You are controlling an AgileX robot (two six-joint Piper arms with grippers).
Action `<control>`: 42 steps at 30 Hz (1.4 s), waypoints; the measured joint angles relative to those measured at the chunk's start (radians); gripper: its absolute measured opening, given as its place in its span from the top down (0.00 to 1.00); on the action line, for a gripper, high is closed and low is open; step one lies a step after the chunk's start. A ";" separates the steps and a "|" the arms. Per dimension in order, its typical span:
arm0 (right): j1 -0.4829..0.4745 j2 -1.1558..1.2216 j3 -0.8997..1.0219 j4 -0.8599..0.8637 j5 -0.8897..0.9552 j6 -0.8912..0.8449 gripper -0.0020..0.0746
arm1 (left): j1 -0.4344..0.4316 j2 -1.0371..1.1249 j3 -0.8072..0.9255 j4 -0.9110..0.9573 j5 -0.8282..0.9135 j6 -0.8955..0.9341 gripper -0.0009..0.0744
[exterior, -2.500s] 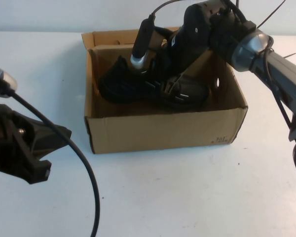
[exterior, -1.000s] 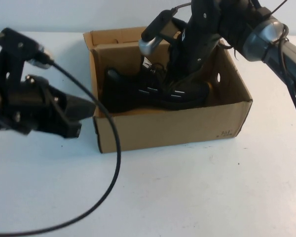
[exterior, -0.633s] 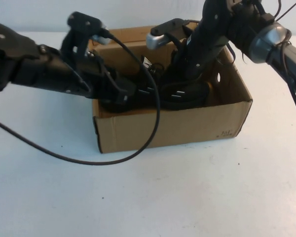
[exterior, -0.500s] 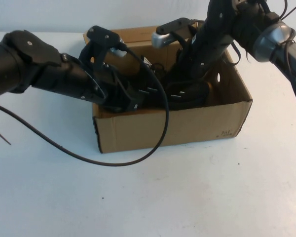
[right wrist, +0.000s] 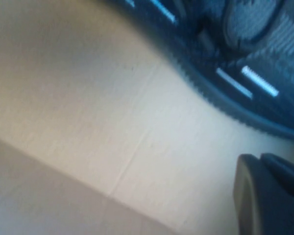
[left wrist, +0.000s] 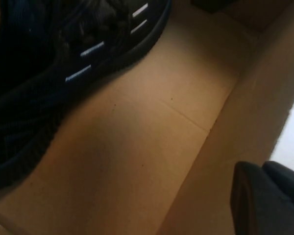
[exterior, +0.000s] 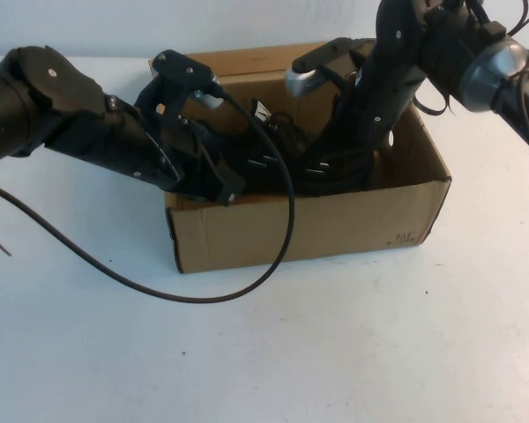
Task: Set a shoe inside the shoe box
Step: Place the shoe in the shoe box
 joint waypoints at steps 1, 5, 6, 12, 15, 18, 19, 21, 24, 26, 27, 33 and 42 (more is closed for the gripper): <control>-0.006 -0.010 0.017 0.014 0.000 0.000 0.99 | 0.000 -0.006 0.000 0.004 0.004 -0.003 0.99; -0.032 -0.069 0.102 0.165 -0.011 -0.013 0.99 | 0.000 -0.033 0.000 0.013 0.016 -0.007 0.99; -0.034 -0.092 0.135 0.203 -0.033 -0.015 0.99 | 0.000 -0.037 0.000 0.021 0.018 -0.010 0.99; -0.040 -0.273 0.408 0.293 -0.362 -0.034 0.99 | 0.000 -0.049 0.000 0.044 0.043 -0.014 0.99; -0.040 -0.378 0.586 0.317 -0.503 -0.052 0.99 | 0.000 -0.053 0.000 0.047 0.045 -0.016 0.99; -0.040 -0.425 0.700 0.309 -0.574 -0.066 0.99 | 0.000 -0.055 0.000 0.047 0.035 -0.016 0.99; -0.040 -0.427 0.724 0.300 -0.575 -0.067 0.99 | 0.000 -0.055 0.000 0.047 0.034 -0.016 0.99; -0.040 -0.421 0.751 0.290 -0.560 -0.068 0.99 | 0.000 -0.055 0.000 0.047 0.029 -0.018 0.99; -0.040 -0.408 0.765 0.289 -0.536 -0.070 0.99 | 0.000 -0.055 0.000 0.047 0.028 -0.018 0.99; -0.040 -0.407 0.765 0.301 -0.515 -0.070 0.99 | 0.000 -0.055 0.000 0.047 0.028 -0.018 0.99; -0.040 -0.407 0.765 0.307 -0.504 -0.070 0.99 | 0.000 -0.055 0.000 0.047 0.028 -0.018 0.99; 0.002 -0.407 0.765 0.336 -0.429 -0.068 0.99 | 0.000 -0.055 0.000 0.047 0.025 -0.018 0.99; 0.024 -0.398 0.774 0.338 -0.589 -0.057 0.99 | 0.000 -0.048 0.000 0.047 0.047 -0.039 0.99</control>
